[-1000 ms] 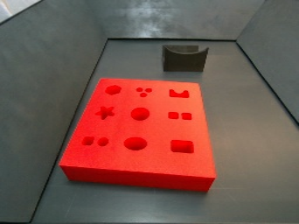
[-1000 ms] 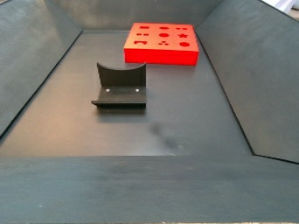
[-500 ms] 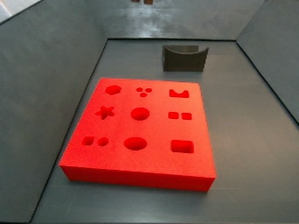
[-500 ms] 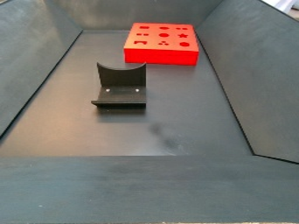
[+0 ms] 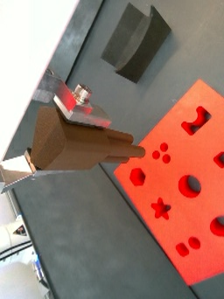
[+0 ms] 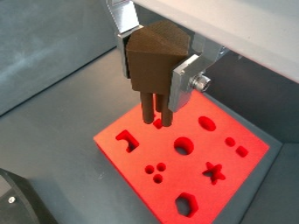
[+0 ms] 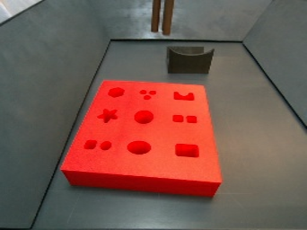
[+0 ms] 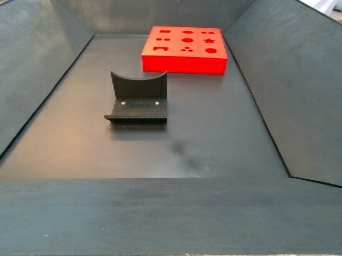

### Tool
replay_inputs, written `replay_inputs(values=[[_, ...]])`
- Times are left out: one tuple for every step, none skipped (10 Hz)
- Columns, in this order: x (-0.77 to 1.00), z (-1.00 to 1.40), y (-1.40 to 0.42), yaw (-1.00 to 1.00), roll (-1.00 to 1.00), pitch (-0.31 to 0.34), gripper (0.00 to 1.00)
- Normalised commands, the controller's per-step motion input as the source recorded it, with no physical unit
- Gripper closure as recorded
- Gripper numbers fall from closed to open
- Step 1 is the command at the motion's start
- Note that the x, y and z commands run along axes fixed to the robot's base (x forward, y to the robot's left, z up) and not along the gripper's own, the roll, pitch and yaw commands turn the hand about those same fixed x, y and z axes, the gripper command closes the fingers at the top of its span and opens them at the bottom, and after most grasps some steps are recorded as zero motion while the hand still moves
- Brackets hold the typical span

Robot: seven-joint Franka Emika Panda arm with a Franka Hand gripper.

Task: Pick up the 3 prong object. Move up. Move to above the board. Insert the 3 prong object.
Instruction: Insert the 3 prong object.

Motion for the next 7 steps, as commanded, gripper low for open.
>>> replay_inputs(values=[[0.00,-0.60,0.21,-0.35,0.02,0.000,1.00],[0.00,-0.58,0.23,-0.52,0.00,0.000,1.00],[0.00,-0.51,0.18,-0.54,0.00,0.000,1.00],[0.00,-0.54,0.10,-0.60,0.00,0.000,1.00],[-0.05,-0.60,0.00,-0.65,0.02,-0.019,1.00],[-0.13,-0.69,-0.02,-0.68,0.05,-0.084,1.00],[-0.04,-0.71,-0.11,-0.64,0.08,-0.099,1.00]])
